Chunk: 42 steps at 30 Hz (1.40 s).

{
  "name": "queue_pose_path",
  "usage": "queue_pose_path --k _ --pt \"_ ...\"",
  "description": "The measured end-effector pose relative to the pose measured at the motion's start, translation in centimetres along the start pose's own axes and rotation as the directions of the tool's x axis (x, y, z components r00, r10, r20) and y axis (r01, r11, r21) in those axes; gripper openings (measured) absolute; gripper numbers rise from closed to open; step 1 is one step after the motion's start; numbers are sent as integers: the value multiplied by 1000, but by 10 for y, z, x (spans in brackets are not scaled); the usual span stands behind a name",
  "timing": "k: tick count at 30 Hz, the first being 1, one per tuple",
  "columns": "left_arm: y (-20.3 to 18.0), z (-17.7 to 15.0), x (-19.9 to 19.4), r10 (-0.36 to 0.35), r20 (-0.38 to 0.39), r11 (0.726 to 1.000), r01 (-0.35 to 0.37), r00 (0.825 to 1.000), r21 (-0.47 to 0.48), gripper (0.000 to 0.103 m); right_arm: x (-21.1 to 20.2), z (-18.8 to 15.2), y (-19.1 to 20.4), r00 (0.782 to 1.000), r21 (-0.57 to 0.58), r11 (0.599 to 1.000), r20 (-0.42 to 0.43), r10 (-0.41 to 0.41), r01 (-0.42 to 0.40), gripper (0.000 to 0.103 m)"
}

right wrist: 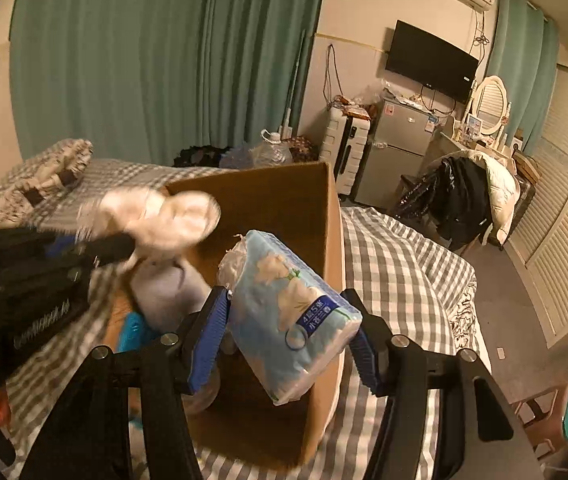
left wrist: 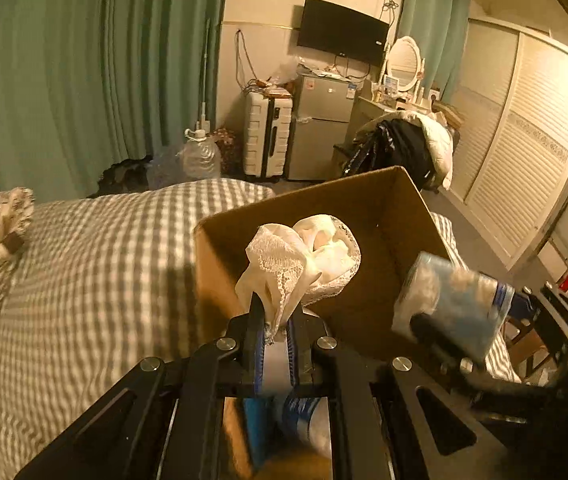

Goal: Organize objects
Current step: 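Carry the lace fabric and tissue packet over the box and release both, then grasp the white figurine with the left gripper and lift it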

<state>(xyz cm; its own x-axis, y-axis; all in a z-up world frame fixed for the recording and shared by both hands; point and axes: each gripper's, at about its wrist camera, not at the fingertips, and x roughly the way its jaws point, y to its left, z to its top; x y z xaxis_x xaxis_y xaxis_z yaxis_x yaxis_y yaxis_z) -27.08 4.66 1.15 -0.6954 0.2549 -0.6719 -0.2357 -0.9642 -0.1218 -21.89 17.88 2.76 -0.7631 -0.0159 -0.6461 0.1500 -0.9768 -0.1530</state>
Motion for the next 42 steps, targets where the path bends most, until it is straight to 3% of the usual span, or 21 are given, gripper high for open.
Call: queue_pose_path --k 2,4,6,11,14,22,27,32,36,42 --pt "1 -2 8 -14 -23 1000 14 1000 7 18 8 -1 -2 1000 13 1000 6 -8 8 70" --pt "4 -6 12 -13 -38 1000 14 999 11 35 6 -3 -5 999 36 999 41 -3 2 81" --pt "4 -12 8 16 -34 999 -15 999 28 61 -2 -5 -9 998 54 999 69 2 -6 83" --pt "4 -30 -25 79 -34 994 -76 996 83 66 -35 -4 -19 994 73 997 107 -24 16 85" --pt "5 -41 -60 110 -9 991 -109 994 82 80 -66 -6 -21 992 74 997 124 -38 29 86" --pt "5 -66 -160 178 89 982 -183 980 51 88 -159 -25 -13 984 32 998 165 -62 57 88" --pt "-2 -88 -198 178 143 981 -186 974 48 93 -196 -43 -3 984 16 999 175 -43 40 89" --pt "-5 -114 -211 207 172 976 -215 963 28 103 -217 -67 7 976 14 999 209 -52 50 99" --pt "-3 -133 -208 252 168 967 -256 953 5 103 -215 -80 12 973 24 999 226 -51 47 103" --pt "1 -160 -183 241 105 970 -239 965 -31 103 -192 -102 14 979 59 997 196 -57 46 103"
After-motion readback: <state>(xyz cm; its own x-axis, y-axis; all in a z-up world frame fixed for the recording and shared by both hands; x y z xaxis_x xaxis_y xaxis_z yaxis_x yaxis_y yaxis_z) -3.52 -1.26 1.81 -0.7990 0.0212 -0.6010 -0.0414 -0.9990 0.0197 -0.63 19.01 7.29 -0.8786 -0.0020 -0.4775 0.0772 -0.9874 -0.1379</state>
